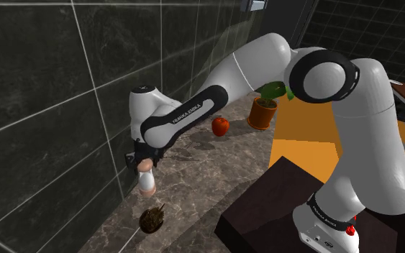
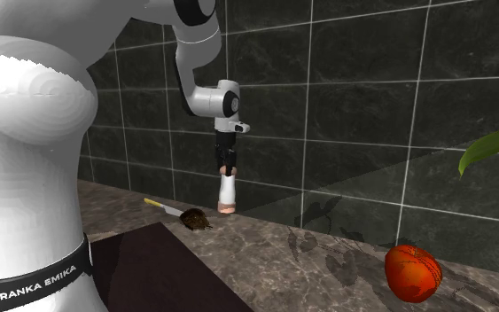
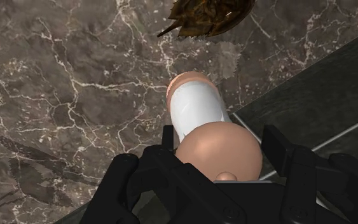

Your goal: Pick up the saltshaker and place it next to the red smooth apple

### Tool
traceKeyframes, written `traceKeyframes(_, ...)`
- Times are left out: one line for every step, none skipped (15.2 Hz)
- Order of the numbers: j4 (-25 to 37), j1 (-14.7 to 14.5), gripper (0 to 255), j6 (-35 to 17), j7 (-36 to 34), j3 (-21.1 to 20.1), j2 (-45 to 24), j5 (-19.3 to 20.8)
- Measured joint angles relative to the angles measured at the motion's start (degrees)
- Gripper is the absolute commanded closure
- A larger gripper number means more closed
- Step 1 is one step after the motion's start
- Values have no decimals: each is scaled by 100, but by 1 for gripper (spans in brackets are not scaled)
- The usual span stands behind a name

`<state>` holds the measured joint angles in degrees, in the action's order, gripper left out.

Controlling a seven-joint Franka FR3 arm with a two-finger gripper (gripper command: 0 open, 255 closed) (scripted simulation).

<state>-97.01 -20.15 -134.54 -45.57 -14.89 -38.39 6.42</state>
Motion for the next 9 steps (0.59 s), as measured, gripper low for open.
traceKeyframes(-13,10,255,57,2,-13,71,-15)
traceKeyframes(-22,18,255,109,5,-25,133,-28)
traceKeyframes(7,27,255,178,14,-34,174,-40)
traceKeyframes(1,33,255,223,15,-44,226,-51)
traceKeyframes(9,35,255,269,13,-52,265,-61)
traceKeyframes(11,42,255,316,16,-61,311,-71)
traceKeyframes(14,55,255,374,28,-71,366,-86)
traceKeyframes(48,53,255,425,25,-76,384,-91)
traceKeyframes(81,60,255,501,33,-85,426,-104)
